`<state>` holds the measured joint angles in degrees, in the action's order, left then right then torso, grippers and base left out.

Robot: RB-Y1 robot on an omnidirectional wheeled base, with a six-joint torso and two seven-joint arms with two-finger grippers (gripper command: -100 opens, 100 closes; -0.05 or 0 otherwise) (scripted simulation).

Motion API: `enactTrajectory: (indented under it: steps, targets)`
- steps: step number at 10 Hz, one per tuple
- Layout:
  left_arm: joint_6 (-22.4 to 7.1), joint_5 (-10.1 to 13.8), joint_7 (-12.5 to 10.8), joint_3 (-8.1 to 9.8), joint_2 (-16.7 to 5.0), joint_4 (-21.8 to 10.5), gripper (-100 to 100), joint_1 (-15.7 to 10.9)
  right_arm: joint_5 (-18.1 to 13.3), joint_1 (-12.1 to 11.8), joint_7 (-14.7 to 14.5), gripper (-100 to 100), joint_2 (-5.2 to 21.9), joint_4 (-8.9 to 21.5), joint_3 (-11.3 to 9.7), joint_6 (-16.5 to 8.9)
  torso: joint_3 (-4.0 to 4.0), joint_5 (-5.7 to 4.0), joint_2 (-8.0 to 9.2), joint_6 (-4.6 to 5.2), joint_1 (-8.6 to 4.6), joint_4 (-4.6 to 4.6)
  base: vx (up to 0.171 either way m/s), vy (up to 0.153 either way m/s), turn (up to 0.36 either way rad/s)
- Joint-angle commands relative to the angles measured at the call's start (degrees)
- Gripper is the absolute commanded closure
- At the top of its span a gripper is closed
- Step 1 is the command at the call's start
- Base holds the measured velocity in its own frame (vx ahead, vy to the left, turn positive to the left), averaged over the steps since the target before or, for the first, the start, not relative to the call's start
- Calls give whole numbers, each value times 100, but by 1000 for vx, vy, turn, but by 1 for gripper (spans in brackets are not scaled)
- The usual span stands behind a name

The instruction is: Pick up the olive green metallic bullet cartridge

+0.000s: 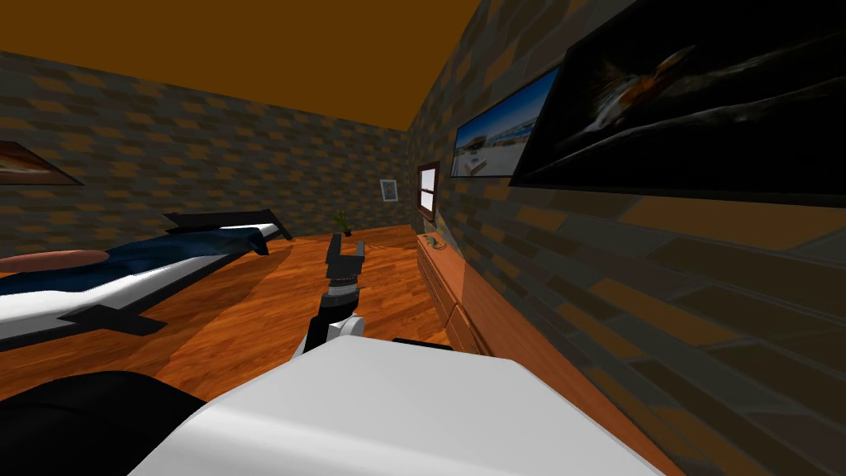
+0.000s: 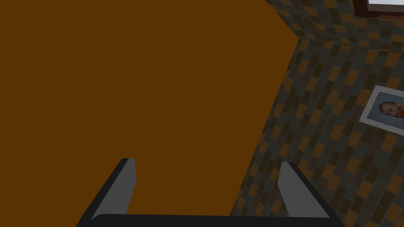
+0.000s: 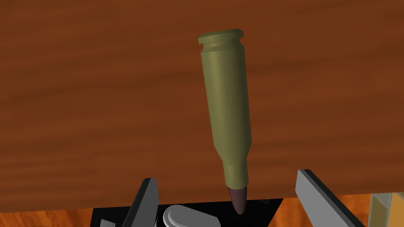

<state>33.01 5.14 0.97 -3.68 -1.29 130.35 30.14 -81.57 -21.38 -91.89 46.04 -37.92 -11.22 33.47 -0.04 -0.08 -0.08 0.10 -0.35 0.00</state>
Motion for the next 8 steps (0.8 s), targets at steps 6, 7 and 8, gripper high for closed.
enactTrajectory:
  steps: [6,7,8]
  targets:
    - [0,0,0,-1,1,0,0,0,-58,43,28,100,-312,80,-128,-324,2,7,3,0,23,1,0,-42,23]
    - [0,0,0,-1,1,0,0,0,-58,43,30,100,-310,79,-128,-322,2,9,4,0,32,1,0,0,0]
    - [0,0,0,-1,1,0,0,0,-60,39,29,100,-309,82,-129,-322,3,8,3,-3,35,3,0,0,0]
